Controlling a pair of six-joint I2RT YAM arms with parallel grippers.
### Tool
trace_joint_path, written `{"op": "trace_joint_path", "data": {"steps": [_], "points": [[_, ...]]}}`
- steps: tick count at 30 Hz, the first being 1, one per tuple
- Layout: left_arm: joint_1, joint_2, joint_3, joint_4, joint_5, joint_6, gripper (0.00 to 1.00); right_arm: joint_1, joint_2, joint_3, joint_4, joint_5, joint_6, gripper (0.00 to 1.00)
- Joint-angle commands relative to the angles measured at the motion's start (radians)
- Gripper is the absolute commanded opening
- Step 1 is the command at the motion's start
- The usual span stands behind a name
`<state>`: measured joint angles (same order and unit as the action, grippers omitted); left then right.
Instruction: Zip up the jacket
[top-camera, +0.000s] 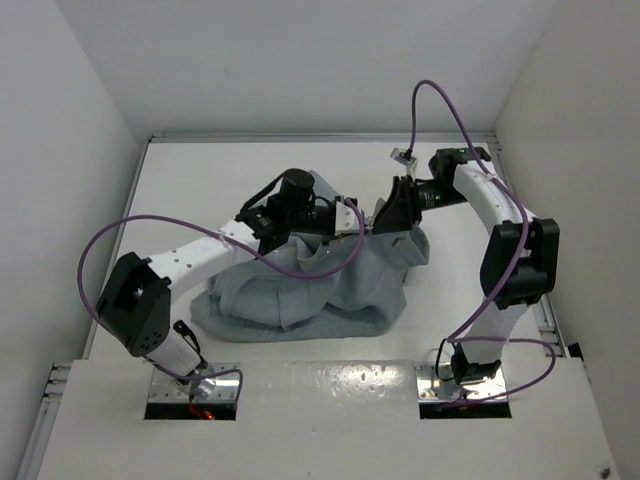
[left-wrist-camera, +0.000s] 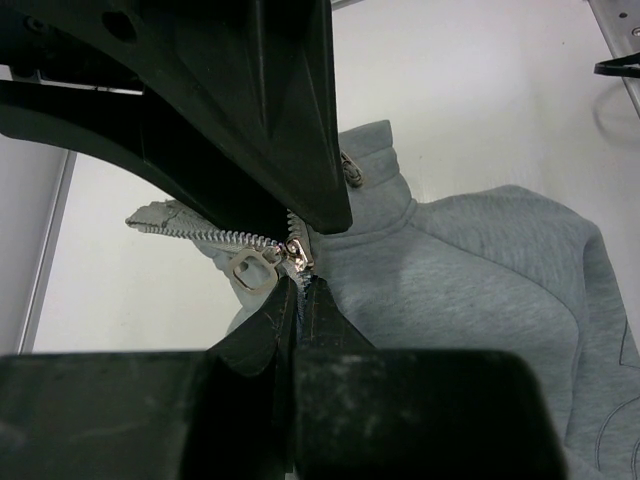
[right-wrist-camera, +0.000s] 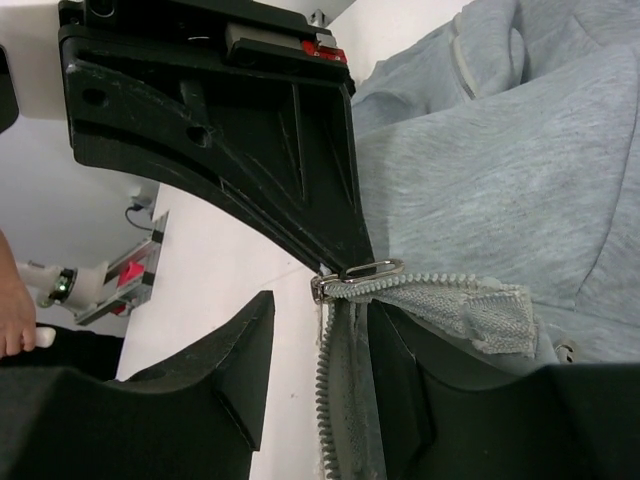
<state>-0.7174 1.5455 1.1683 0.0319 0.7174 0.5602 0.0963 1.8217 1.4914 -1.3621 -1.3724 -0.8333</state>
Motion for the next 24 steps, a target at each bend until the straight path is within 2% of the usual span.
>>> {"op": "trace_joint_path", "data": {"steps": [1, 8, 10, 18, 21, 22, 24], "points": [[0.009, -0.001, 0.05, 0.045, 0.037, 0.01, 0.0, 0.016, 0.01, 0.047, -0.4, -0.056, -0.012, 0.43], [0.009, 0.008, 0.059, 0.045, 0.037, 0.01, 0.0, 0.039, 0.03, 0.079, -0.4, -0.068, -0.01, 0.37], [0.009, 0.017, 0.059, 0.036, 0.028, 0.01, 0.0, 0.043, 0.031, 0.079, -0.4, -0.076, -0.015, 0.31], [-0.001, 0.027, 0.068, 0.036, 0.01, 0.01, 0.0, 0.071, 0.041, 0.072, -0.4, -0.08, -0.013, 0.27], [-0.001, 0.037, 0.068, 0.026, -0.012, 0.01, 0.0, 0.072, 0.053, 0.09, -0.401, -0.08, -0.006, 0.17], [-0.001, 0.038, 0.079, 0.016, -0.025, 0.01, 0.0, 0.069, 0.054, 0.092, -0.4, -0.082, -0.003, 0.09], [-0.001, 0.038, 0.079, 0.003, -0.035, 0.01, 0.0, 0.071, 0.047, 0.086, -0.4, -0.071, 0.0, 0.02]]}}
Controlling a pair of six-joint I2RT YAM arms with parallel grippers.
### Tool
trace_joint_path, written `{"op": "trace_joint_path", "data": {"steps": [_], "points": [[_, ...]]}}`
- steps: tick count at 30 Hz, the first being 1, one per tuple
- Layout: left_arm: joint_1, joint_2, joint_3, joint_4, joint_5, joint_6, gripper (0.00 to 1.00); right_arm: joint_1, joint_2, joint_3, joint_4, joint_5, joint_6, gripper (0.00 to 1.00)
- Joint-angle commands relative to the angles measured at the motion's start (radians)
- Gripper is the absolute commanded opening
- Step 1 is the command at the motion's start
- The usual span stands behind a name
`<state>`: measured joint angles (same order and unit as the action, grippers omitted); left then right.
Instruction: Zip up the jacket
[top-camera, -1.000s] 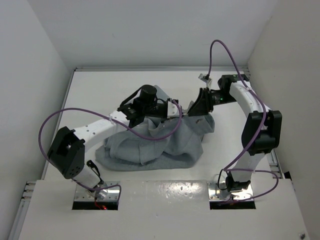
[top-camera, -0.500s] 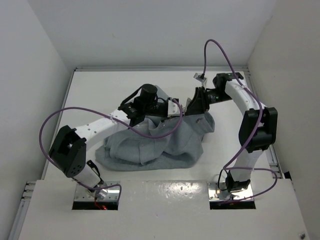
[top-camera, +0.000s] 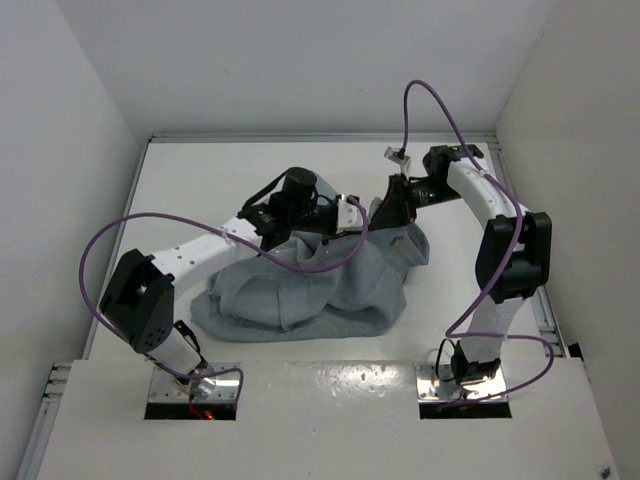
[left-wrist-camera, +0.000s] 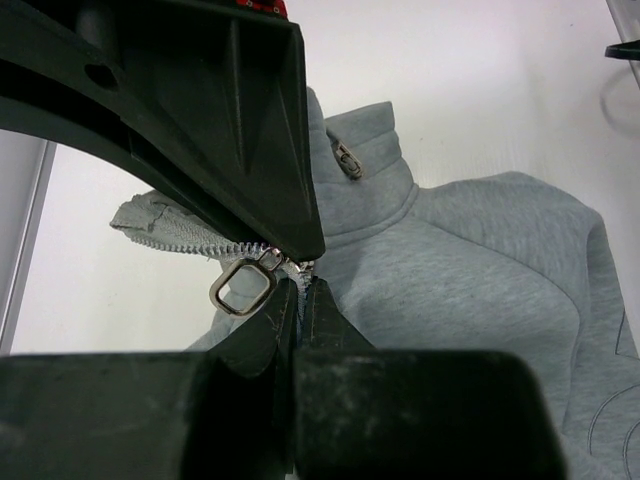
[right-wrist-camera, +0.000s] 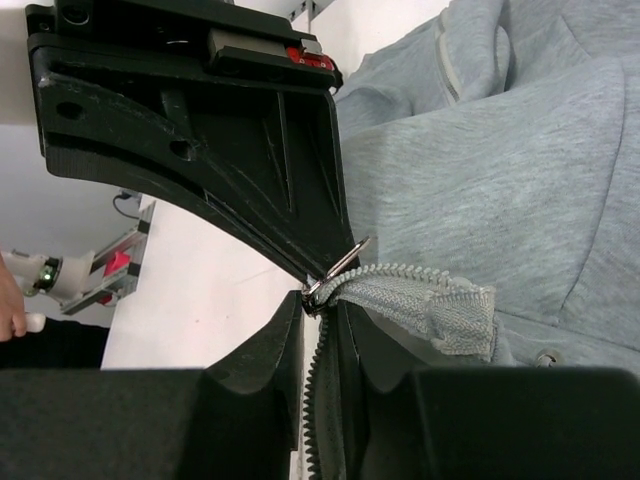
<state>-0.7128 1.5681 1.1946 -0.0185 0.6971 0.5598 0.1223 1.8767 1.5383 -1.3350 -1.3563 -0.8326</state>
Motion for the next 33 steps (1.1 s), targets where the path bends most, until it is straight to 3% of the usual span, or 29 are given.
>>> {"op": "trace_joint_path", "data": {"steps": [1, 30, 33], "points": [[-0.005, 0.015, 0.053, 0.054, -0.025, 0.011, 0.0, 0.033, -0.01, 0.034, -0.431, -0.087, -0.003, 0.0], [0.044, -0.074, -0.038, -0.008, -0.056, 0.08, 0.0, -0.366, 0.021, 0.049, -0.428, -0.044, 0.033, 0.0], [0.053, -0.074, -0.027, 0.003, -0.076, 0.01, 0.01, -0.372, 0.022, 0.075, -0.426, -0.04, 0.03, 0.0]]}}
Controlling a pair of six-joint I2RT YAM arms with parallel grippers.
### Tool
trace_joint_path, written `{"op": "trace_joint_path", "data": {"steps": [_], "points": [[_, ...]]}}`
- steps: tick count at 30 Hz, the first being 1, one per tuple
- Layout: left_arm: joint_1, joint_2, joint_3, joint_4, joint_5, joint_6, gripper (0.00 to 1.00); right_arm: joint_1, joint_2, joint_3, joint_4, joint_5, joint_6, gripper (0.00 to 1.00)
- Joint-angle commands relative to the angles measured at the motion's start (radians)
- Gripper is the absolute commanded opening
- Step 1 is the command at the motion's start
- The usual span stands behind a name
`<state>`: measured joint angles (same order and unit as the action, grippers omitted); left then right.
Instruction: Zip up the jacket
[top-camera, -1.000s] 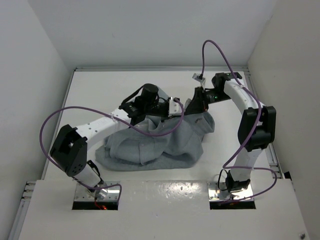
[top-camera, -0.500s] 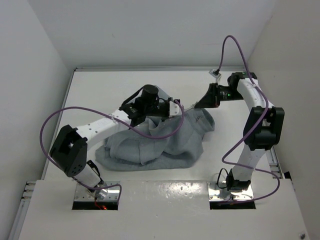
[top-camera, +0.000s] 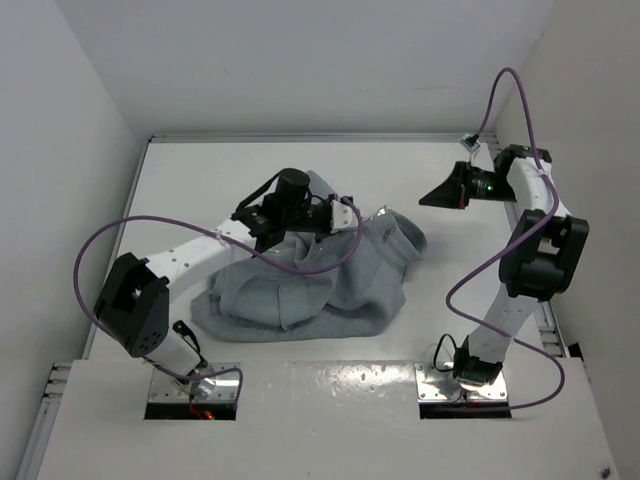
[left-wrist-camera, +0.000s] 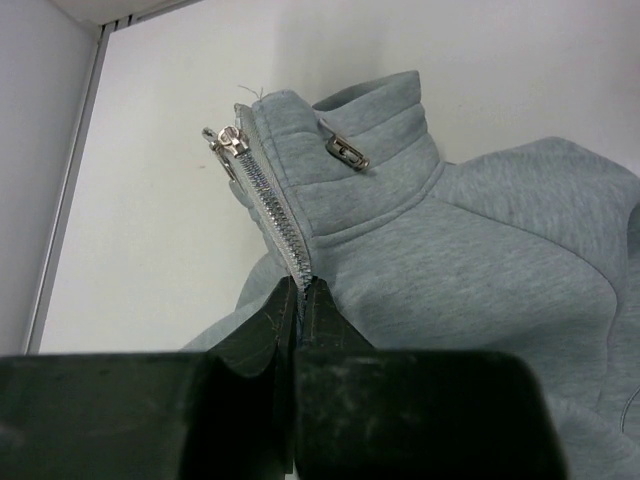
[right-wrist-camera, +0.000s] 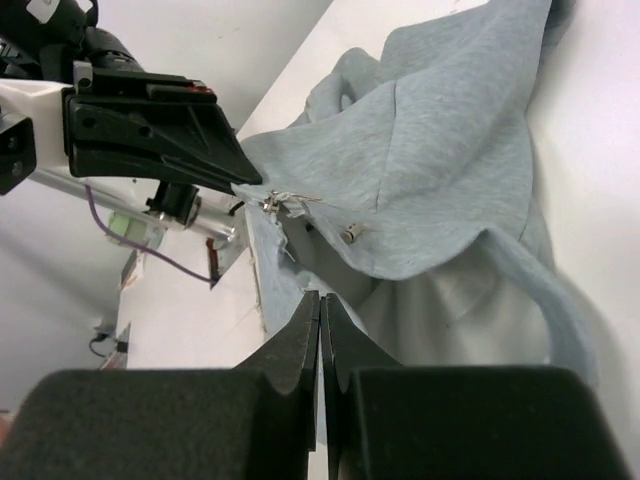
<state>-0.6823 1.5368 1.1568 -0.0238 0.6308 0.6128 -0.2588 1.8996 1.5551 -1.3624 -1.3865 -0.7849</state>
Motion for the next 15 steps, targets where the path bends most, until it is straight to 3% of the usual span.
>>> {"op": "trace_joint_path", "data": {"steps": [1, 2, 3, 4, 5, 7, 8, 10, 13, 15], "points": [[0.033, -0.029, 0.029, 0.009, -0.01, -0.062, 0.03, 0.009, -0.004, 0.072, -0.4, -0.011, -0.02, 0.0], [0.033, -0.029, 0.052, 0.009, -0.01, -0.077, 0.08, 0.013, -0.007, 0.079, -0.4, -0.009, -0.019, 0.01], [0.044, -0.017, 0.064, 0.009, -0.01, -0.099, 0.18, 0.016, -0.011, 0.106, -0.403, 0.0, -0.014, 0.14], [0.044, -0.017, 0.075, 0.009, -0.01, -0.119, 0.36, 0.018, -0.01, 0.117, -0.402, 0.006, -0.011, 0.3], [0.044, -0.017, 0.087, 0.009, -0.01, -0.137, 0.53, 0.023, -0.013, 0.126, -0.403, 0.01, -0.008, 0.37], [0.044, -0.017, 0.107, 0.021, -0.022, -0.18, 0.62, 0.021, -0.019, 0.166, -0.399, 0.021, -0.001, 0.53], [0.044, -0.017, 0.121, 0.034, -0.045, -0.211, 0.82, 0.021, -0.025, 0.172, -0.385, 0.024, 0.013, 0.67], [0.044, -0.017, 0.168, 0.044, -0.126, -0.358, 1.0, 0.02, -0.06, 0.16, -0.249, 0.07, 0.148, 0.73], [0.079, 0.072, 0.396, -0.124, -0.353, -0.562, 1.0, 0.009, -0.163, 0.047, 0.123, 0.21, 0.46, 0.87], [0.114, 0.216, 0.636, -0.382, -0.514, -0.622, 1.0, -0.006, -0.252, -0.061, 0.33, 0.407, 0.579, 0.96]]}}
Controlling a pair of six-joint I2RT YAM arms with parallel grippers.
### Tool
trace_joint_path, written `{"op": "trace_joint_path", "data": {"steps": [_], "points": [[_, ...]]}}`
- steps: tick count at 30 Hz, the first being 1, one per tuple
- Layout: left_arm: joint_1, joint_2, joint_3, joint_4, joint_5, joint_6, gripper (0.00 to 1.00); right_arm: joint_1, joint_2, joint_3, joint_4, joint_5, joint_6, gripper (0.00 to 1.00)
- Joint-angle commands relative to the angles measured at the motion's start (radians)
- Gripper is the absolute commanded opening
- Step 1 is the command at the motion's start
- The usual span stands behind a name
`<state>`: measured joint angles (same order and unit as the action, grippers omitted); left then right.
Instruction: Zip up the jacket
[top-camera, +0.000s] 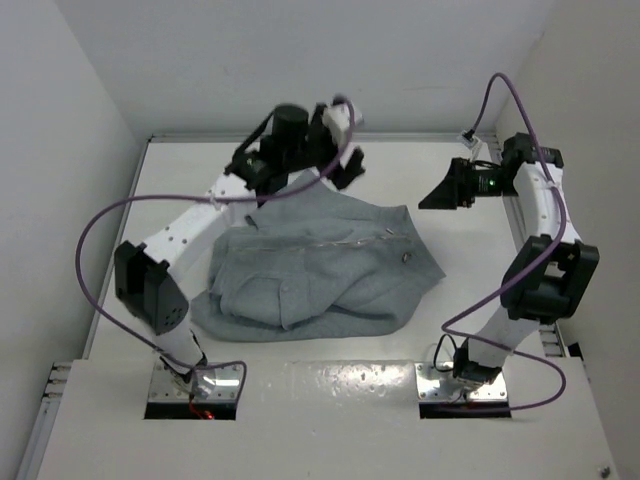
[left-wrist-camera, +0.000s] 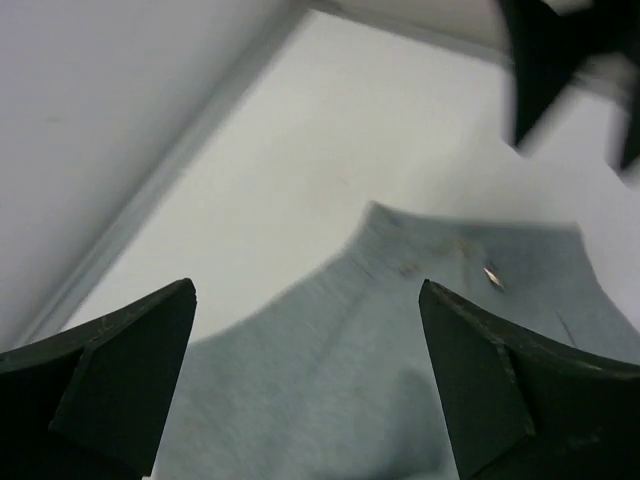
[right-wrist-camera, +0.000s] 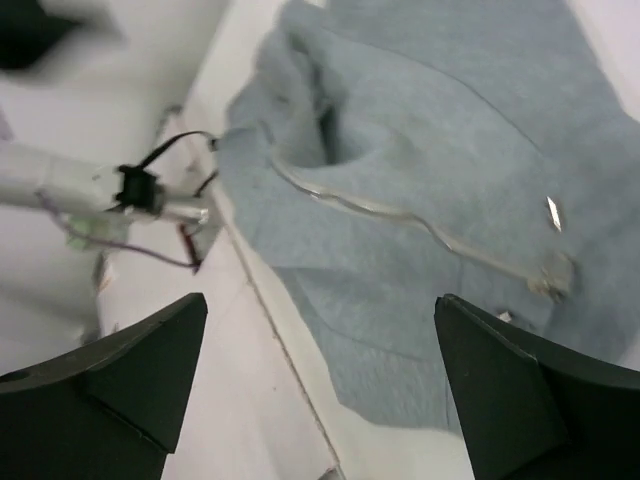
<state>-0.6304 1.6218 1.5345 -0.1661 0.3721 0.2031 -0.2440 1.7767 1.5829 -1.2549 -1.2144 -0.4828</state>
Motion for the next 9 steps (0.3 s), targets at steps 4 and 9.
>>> {"op": "trace_joint_path", "data": {"steps": [4, 9], "points": [[0.181, 0.301, 0.463, -0.499, -0.352, -0.316, 1.0, -0.08, -0.117, -0.068, 0.339, 0.345, 0.342, 1.0], [0.291, 0.311, 0.411, -0.489, -0.383, -0.38, 1.0, -0.113, -0.086, -0.058, 0.397, 0.42, 0.329, 1.0]]}}
